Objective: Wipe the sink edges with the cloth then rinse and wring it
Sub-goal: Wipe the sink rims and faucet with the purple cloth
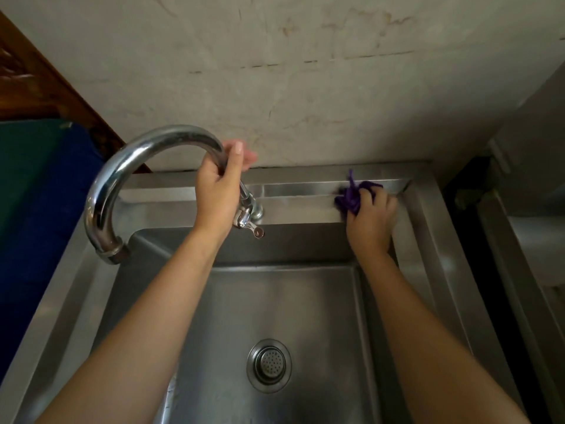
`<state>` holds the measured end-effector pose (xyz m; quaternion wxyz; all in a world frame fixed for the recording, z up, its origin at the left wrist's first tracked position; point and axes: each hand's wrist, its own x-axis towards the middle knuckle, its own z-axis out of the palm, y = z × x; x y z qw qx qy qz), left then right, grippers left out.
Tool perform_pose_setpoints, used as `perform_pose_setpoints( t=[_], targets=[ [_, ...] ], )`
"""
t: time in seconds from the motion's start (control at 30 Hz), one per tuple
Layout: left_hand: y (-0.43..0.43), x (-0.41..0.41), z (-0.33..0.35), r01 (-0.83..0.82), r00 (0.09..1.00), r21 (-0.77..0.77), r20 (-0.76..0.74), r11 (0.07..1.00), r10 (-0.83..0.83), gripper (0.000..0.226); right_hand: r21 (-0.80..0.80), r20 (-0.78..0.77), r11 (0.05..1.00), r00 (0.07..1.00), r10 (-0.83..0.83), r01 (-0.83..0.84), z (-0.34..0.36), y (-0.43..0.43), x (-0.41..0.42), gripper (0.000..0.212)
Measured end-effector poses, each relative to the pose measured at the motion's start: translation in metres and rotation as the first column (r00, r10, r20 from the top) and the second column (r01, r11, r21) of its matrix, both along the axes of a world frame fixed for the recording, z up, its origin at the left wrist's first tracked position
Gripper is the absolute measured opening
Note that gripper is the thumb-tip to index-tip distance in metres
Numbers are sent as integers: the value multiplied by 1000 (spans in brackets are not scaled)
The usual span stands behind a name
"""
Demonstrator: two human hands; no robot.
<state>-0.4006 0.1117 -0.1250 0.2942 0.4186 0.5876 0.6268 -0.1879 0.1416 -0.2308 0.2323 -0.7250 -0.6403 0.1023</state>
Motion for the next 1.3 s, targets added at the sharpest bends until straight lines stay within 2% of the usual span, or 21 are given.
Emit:
perform_pose_setpoints(
  t=[0.13,0.33,0.43,0.5,0.57,0.63,0.67,0.7,0.8,0.93,1.03,1.1,1.17,1.3],
  targets=[
    [5,-5,-6,44,999,3,-16,999,-44,32,14,-42,997,996,74,-74,-2,1,-20,48],
    [7,-3,-7,15,1000,16,4,1000,-15,40,29,-65,916,914,401,-400,-4,-2,-76,38],
    [7,-2,-4,-4,1000,-9,12,1000,4,43,35,-149,922,910,387,-386,4,18,-74,33],
    [8,-2,-4,-1,1000,-23,19,1000,1,43,142,-289,928,882,372,-345,14,30,-70,34],
    [8,-2,-5,-1,999,-21,33,1000,2,40,203,-430,873,761,486,-443,26,42,-85,39],
    [8,-4,-6,-3,1000,-17,27,1000,4,37,151,-601,741,535,594,-654,35,53,-108,46],
    [8,-4,-6,-4,1000,-20,16,1000,4,37,108,-639,664,460,617,-740,38,55,-119,46],
    [8,-5,-7,-8,1000,-26,8,1000,8,38,72,-623,607,440,647,-792,36,57,-128,44],
    [7,-5,-5,-10,1000,-34,22,999,10,38,-59,-404,493,472,784,-868,38,67,-138,32],
    [7,-8,-4,12,999,-40,-29,999,-13,40,-218,-221,346,392,893,-912,56,75,-145,21],
    [9,-12,-4,36,997,-40,-62,999,-39,45,-314,-136,319,375,917,-894,57,79,-150,22],
    [9,-12,-3,66,995,-45,-74,997,-69,44,-311,-141,317,373,917,-896,56,79,-146,22],
    [9,-14,-3,99,992,-54,-69,994,-102,43,-290,-163,347,403,900,-892,52,80,-140,21],
    [10,-19,-2,158,985,-64,-67,985,-162,43,-237,-201,412,459,865,-880,44,76,-130,32]
  ],
)
